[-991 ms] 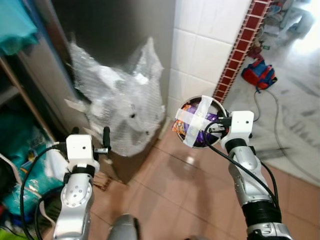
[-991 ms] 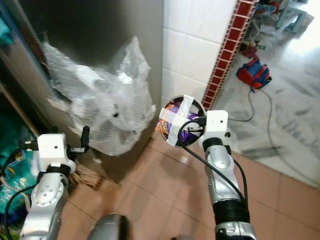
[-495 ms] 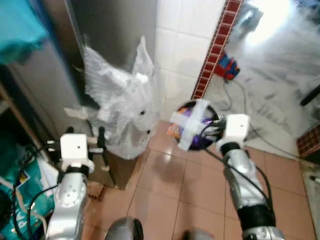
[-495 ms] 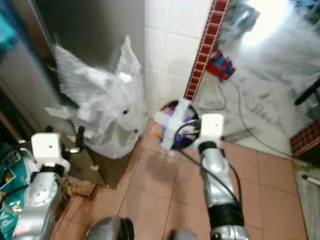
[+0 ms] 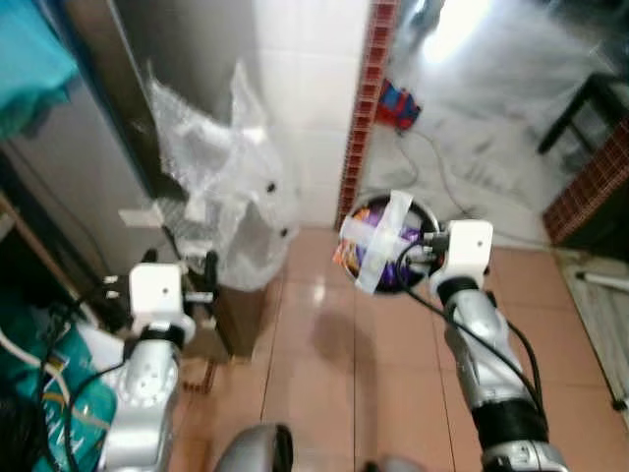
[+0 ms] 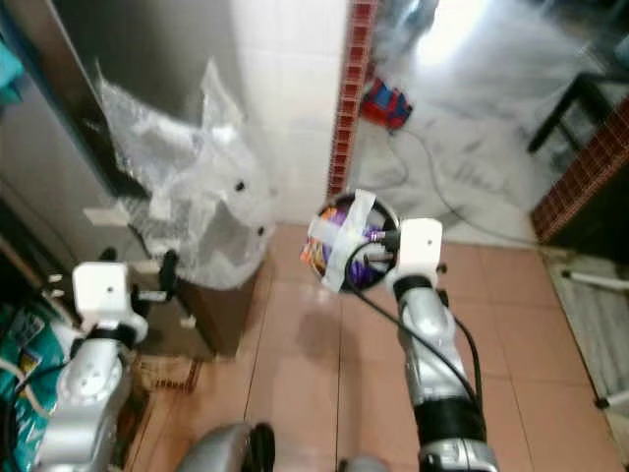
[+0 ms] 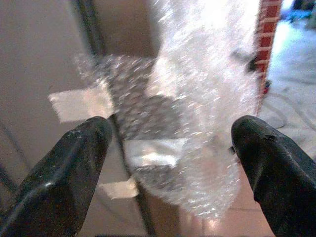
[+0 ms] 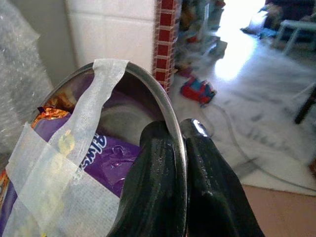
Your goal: Restocking fridge
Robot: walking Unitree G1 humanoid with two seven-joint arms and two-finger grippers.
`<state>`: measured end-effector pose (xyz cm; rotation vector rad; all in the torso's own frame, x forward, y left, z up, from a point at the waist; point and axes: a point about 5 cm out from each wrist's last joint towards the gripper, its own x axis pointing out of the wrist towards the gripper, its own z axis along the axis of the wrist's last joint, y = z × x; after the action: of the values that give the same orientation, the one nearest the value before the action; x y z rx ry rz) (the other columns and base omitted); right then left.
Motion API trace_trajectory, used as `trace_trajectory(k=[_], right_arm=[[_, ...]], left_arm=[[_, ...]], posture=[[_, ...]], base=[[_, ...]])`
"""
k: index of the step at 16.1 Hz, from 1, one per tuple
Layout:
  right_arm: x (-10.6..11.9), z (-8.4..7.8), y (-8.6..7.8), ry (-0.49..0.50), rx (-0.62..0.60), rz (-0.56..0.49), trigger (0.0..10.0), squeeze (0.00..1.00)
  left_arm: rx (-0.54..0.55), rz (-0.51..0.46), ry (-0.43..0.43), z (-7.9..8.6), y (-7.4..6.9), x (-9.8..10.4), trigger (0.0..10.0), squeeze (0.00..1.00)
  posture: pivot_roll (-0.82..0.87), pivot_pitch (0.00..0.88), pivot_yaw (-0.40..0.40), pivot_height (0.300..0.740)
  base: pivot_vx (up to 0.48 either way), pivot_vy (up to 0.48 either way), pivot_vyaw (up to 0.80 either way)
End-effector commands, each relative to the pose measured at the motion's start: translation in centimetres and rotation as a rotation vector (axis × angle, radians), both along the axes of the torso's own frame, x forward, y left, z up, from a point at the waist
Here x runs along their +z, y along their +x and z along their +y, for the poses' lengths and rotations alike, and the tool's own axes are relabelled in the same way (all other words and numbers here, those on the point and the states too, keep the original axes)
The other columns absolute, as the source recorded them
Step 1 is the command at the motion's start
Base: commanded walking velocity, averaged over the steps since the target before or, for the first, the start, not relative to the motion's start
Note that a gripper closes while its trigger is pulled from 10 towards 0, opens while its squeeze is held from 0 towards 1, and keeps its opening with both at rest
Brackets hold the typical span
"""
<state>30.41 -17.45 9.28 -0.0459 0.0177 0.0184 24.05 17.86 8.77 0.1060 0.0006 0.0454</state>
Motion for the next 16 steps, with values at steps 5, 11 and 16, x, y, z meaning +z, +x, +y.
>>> trace_trajectory(k=[5, 11, 16], right_arm=[[0.80, 0.12, 0.23, 0.004, -0.006, -0.038, 10.0, 0.00], [0.87, 0.10, 0.15, 0.010, -0.013, -0.048, 10.0, 0.00], [1.06, 0.51, 0.15, -0.002, 0.025, -0.062, 10.0, 0.00]], left_arm=[[-0.041, -0.024, 0.008, -0.04, 0.07, 0.44, 10.0, 0.00], [-0.036, -0.021, 0.015, 0.04, 0.28, 0.40, 10.0, 0.00], [0.010, -0.034, 0.042, 0.63, 0.47, 0.56, 10.0, 0.00]], posture=[[0.10, 0.062, -0.018, 0.740], [0.10, 0.062, -0.008, 0.740], [0.10, 0.063, -0.009, 0.740]], base=[[0.080, 0.000, 0.00], [0.324, 0.000, 0.00], [0.000, 0.000, 0.00]])
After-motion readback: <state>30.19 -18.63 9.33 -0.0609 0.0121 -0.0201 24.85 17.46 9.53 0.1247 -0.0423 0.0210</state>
